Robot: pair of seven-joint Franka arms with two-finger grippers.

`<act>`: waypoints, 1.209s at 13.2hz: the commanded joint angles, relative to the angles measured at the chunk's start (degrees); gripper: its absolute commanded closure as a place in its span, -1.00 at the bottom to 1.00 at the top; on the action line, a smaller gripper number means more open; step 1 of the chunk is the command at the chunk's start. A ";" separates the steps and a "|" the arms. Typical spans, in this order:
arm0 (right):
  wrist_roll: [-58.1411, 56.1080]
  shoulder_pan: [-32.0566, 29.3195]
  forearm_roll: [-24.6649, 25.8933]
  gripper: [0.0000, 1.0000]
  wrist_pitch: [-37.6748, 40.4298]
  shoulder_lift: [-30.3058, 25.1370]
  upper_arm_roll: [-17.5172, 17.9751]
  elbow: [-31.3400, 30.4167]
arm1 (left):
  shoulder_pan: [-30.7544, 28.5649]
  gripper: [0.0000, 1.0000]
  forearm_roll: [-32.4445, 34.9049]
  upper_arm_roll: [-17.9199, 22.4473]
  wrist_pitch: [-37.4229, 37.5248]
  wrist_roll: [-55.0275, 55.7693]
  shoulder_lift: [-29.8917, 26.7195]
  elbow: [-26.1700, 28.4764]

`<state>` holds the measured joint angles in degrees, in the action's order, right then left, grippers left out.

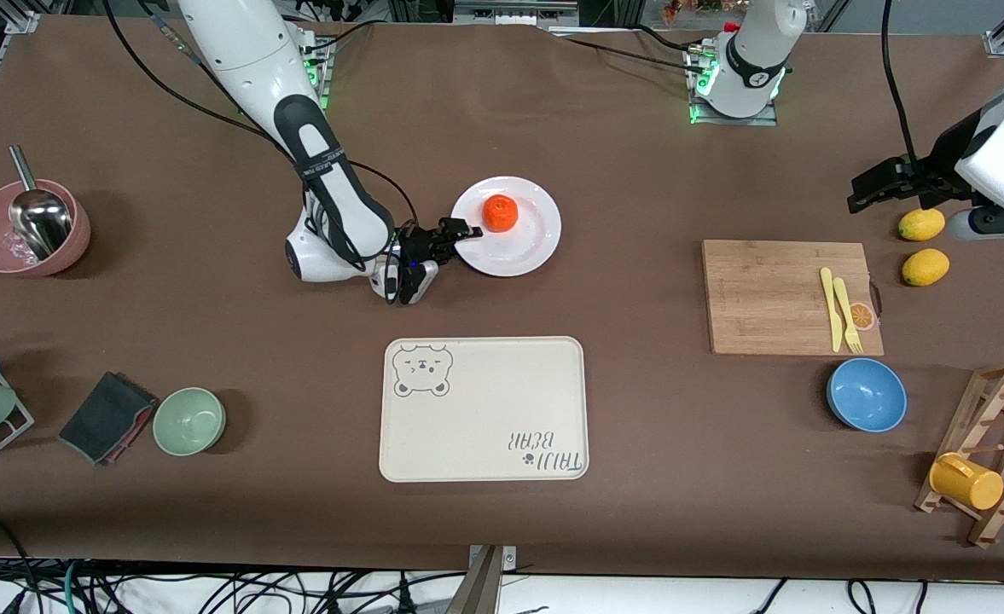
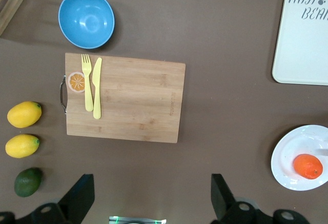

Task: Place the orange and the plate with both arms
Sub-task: 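Grasp the white plate rim with the right gripper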

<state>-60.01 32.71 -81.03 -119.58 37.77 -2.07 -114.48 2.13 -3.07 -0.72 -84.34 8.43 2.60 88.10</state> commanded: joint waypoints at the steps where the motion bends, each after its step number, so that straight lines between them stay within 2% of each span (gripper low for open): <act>1: -1.52 0.60 -0.62 0.42 -0.39 0.91 -0.39 1.10 | -0.29 -1.00 -0.01 0.02 -0.74 -1.48 0.74 -1.26; 2: -1.52 0.60 -0.53 0.56 -0.39 0.91 -0.39 1.10 | -0.29 -1.00 0.08 0.02 -0.74 -1.48 0.74 -1.17; 9: -1.96 0.60 -0.44 0.98 -0.39 0.82 -0.48 1.19 | -0.38 -1.00 0.35 0.02 -0.57 -1.48 0.74 -1.08; 16: -0.38 0.34 -0.53 1.00 -0.30 0.73 -0.65 3.12 | -0.38 -1.00 0.35 0.02 -0.39 -1.39 0.74 -1.08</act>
<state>-61.15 32.75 -81.03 -120.07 37.98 -2.38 -113.38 2.03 -3.05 -0.70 -85.21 8.33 2.84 88.10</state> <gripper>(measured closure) 0.960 0.000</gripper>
